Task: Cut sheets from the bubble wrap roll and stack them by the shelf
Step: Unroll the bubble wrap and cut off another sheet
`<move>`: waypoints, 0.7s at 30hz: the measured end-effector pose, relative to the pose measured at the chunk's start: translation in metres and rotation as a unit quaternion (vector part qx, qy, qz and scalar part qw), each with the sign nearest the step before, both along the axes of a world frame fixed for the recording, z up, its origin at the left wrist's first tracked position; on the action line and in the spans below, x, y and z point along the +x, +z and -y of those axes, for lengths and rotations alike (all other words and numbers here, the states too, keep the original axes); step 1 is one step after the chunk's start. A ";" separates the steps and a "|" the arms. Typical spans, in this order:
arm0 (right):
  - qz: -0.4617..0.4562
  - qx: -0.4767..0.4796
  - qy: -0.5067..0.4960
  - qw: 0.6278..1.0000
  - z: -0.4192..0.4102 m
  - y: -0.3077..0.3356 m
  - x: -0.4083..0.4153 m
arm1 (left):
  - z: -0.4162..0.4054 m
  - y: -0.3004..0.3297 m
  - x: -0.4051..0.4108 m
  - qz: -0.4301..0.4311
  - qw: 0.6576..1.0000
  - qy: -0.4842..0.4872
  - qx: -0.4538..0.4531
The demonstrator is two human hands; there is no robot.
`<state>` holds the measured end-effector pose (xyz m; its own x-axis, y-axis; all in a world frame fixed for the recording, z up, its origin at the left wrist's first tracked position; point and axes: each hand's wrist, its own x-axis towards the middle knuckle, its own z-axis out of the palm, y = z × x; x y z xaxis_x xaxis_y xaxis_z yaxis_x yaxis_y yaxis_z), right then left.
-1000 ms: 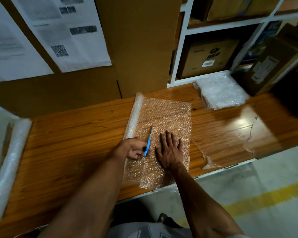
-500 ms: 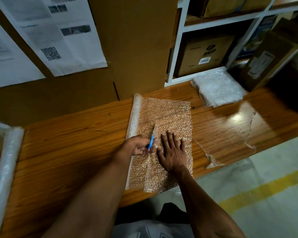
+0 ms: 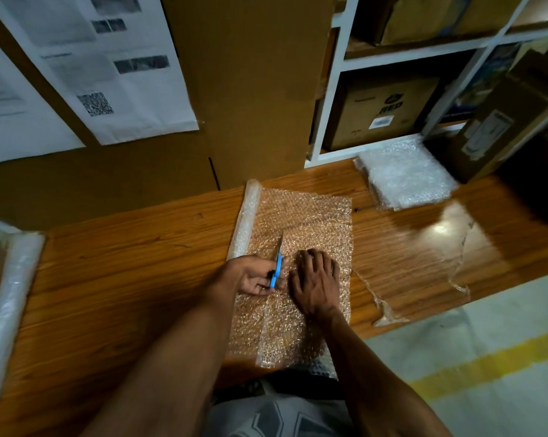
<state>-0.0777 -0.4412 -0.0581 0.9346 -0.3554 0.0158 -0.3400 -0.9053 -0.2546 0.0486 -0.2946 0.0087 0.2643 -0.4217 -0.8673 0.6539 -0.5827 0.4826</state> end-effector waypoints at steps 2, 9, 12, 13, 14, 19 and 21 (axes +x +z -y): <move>-0.019 0.010 0.010 1.000 0.009 0.000 0.008 | 0.003 -0.002 0.005 -0.001 1.000 0.003 0.001; -0.088 0.005 0.060 0.994 0.035 -0.011 0.026 | 0.020 -0.003 0.013 0.039 0.999 0.011 0.010; -0.087 -0.009 0.058 0.994 0.037 -0.020 0.025 | 0.026 -0.006 0.014 0.059 0.998 0.020 0.015; -0.083 -0.012 0.058 0.995 0.038 -0.021 0.025 | 0.027 -0.009 0.014 0.069 0.997 0.027 0.014; -0.079 -0.014 0.057 0.995 0.037 -0.021 0.024 | 0.028 -0.011 0.013 0.076 0.996 0.038 0.012; -0.075 -0.016 0.052 0.996 0.037 -0.021 0.025 | 0.028 -0.017 0.018 0.074 0.995 0.060 0.009; -0.075 -0.011 0.050 0.996 0.037 -0.020 0.025 | 0.027 -0.016 0.021 0.064 0.996 0.059 0.006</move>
